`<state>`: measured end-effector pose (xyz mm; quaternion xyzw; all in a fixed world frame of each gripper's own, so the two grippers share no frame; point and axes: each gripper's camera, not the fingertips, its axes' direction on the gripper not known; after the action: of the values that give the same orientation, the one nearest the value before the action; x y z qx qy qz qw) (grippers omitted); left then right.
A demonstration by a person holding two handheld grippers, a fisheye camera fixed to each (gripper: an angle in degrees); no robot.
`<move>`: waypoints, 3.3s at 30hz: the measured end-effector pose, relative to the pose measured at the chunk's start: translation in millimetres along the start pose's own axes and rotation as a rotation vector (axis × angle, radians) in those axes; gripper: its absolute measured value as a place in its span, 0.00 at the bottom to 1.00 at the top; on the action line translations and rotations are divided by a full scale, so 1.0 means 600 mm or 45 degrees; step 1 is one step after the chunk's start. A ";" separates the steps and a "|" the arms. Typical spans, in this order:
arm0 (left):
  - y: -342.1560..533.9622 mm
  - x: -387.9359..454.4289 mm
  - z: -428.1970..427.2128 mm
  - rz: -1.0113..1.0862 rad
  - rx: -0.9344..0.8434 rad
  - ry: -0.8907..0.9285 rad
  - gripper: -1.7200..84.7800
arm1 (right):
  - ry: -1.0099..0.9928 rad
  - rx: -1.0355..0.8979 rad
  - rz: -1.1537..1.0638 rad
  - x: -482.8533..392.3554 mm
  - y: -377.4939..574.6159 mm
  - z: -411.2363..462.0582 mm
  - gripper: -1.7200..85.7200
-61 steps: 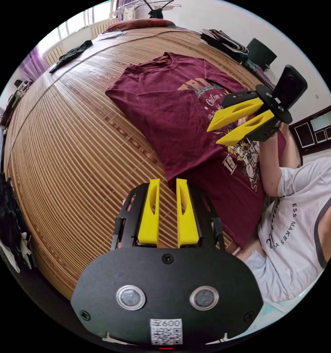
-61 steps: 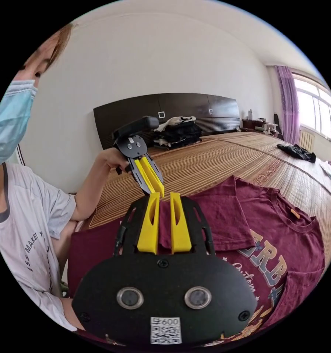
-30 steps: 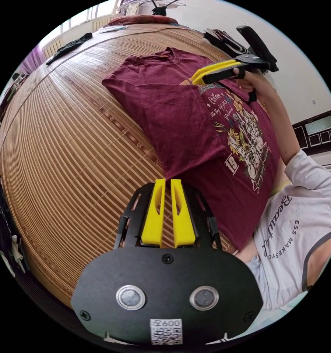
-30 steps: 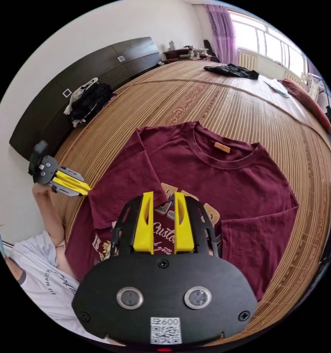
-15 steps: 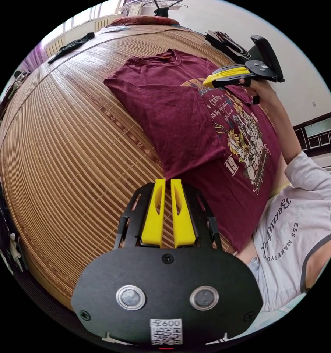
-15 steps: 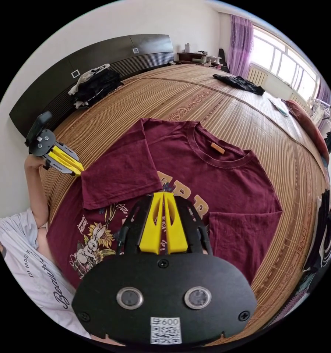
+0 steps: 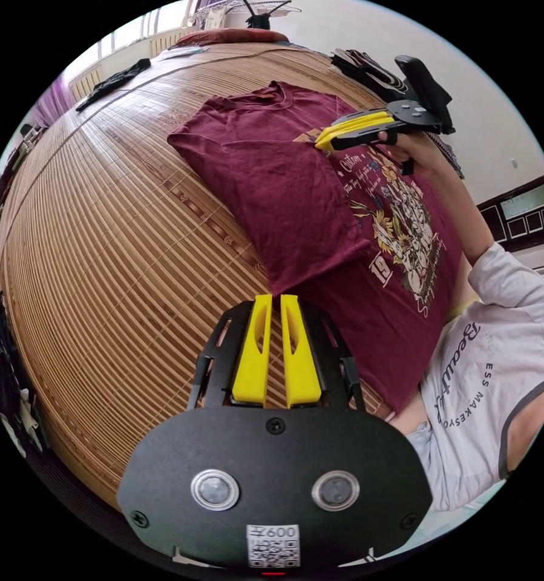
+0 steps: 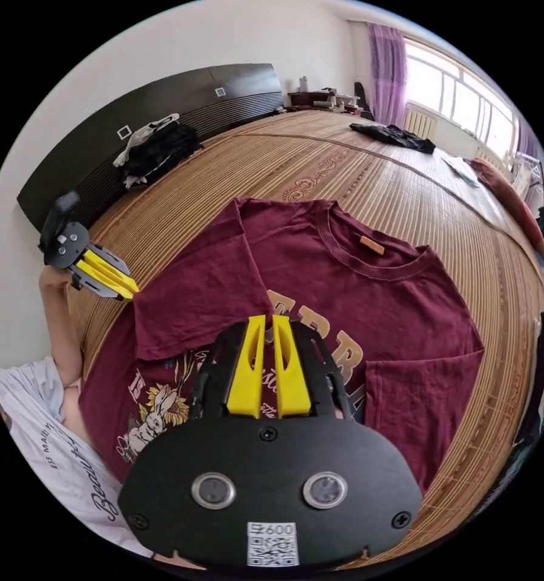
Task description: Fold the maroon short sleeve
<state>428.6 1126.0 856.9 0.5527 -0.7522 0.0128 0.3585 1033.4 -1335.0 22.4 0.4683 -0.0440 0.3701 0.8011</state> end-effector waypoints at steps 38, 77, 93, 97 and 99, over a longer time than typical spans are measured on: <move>-0.006 -0.048 0.013 -0.027 0.021 0.046 0.05 | -0.368 0.143 -0.121 0.096 -0.267 0.029 0.02; 0.004 -0.112 0.069 -0.050 0.042 0.072 0.05 | -0.577 0.053 -0.009 0.267 -0.357 0.072 0.01; 0.089 -0.211 0.100 -0.124 0.173 0.332 0.03 | -0.632 0.082 -0.051 0.316 -0.375 0.077 0.01; 0.133 -0.238 0.101 -0.160 0.176 0.297 0.04 | -0.592 0.096 -0.077 0.313 -0.378 0.068 0.01; 0.140 -0.244 0.098 -0.158 0.218 0.298 0.04 | -0.594 0.098 -0.076 0.317 -0.379 0.067 0.01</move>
<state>346.4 1255.1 764.0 0.6213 -0.6659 0.1193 0.3953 1326.0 -1327.0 -39.4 0.5723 -0.1999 0.2294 0.7615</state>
